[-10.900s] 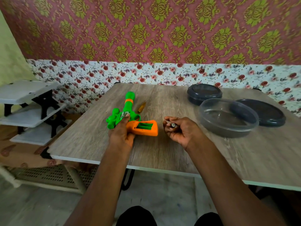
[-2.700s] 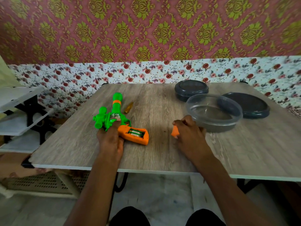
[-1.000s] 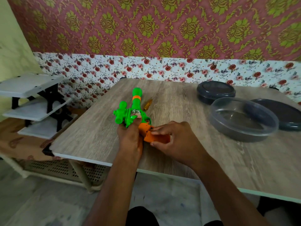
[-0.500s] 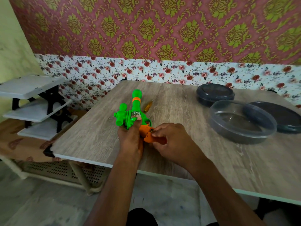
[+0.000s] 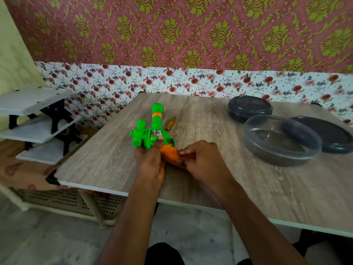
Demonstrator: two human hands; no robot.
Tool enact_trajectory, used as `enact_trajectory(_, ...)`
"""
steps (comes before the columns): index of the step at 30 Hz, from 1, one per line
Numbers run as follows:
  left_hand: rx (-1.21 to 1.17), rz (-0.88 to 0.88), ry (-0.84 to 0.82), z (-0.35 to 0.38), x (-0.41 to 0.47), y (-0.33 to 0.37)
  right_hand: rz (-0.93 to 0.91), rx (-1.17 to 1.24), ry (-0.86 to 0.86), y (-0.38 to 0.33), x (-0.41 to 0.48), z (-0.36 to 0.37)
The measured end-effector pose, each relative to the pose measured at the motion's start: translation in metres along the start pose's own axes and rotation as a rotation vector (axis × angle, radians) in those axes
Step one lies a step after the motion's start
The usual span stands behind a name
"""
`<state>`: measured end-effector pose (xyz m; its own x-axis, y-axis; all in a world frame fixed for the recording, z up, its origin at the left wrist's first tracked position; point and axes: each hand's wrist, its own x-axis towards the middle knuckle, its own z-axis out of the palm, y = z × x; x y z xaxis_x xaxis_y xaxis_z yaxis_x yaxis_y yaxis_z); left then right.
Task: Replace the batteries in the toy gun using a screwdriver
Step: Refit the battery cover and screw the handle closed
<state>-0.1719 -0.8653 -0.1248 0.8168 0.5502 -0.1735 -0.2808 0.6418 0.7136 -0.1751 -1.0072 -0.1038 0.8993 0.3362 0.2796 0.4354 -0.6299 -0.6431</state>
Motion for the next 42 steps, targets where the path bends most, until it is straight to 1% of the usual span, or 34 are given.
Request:
enact_trajectory(3, -0.002, -0.01, 0.0, 0.0, 0.0, 0.0, 0.058, -0.002, -0.015, -0.003, 0.005, 0.0)
enact_trajectory(8, 0.013, -0.027, -0.005, -0.001, -0.001, 0.004, 0.089, -0.008, -0.012, -0.004, 0.012, 0.001)
enact_trajectory(10, 0.048, -0.021, -0.04, -0.002, -0.002, 0.006, 0.064, -0.005, -0.013, -0.002, 0.01, 0.0)
enact_trajectory(13, 0.072, -0.009, -0.077, -0.006, -0.003, 0.006, -0.061, 0.052, -0.009, 0.004, 0.005, -0.011)
enact_trajectory(14, 0.072, -0.014, -0.083, -0.006, -0.004, 0.006, -0.089, 0.062, 0.018, 0.007, 0.003, -0.017)
enact_trajectory(16, 0.072, -0.02, -0.088, -0.007, -0.002, 0.005, -0.101, 0.042, 0.14, 0.018, -0.001, -0.031)
enact_trajectory(17, 0.075, -0.019, -0.094, -0.008, -0.001, 0.004, -0.08, 0.012, 0.199, 0.025, -0.003, -0.038)
enact_trajectory(19, 0.08, -0.022, -0.097, -0.008, 0.001, 0.003, 0.007, -0.066, 0.239, 0.041, -0.005, -0.049)
enact_trajectory(21, 0.088, -0.019, -0.101, -0.009, 0.003, 0.002, 0.113, -0.079, 0.184, 0.053, -0.007, -0.054)
enact_trajectory(23, 0.09, -0.022, -0.121, -0.01, 0.003, 0.002, 0.185, -0.041, 0.113, 0.062, -0.008, -0.055)
enact_trajectory(28, 0.103, -0.061, -0.125, -0.011, -0.001, 0.007, 0.234, 0.011, 0.08, 0.066, 0.0, -0.05)
enact_trajectory(36, 0.067, -0.066, -0.138, -0.014, 0.002, 0.006, 0.196, -0.051, 0.063, 0.059, 0.003, -0.047)
enact_trajectory(38, 0.06, -0.064, -0.139, -0.014, 0.003, 0.005, 0.187, -0.101, 0.047, 0.059, 0.004, -0.046)
enact_trajectory(42, 0.052, -0.064, -0.122, -0.014, 0.002, 0.006, 0.159, -0.275, 0.006, 0.056, 0.006, -0.04)
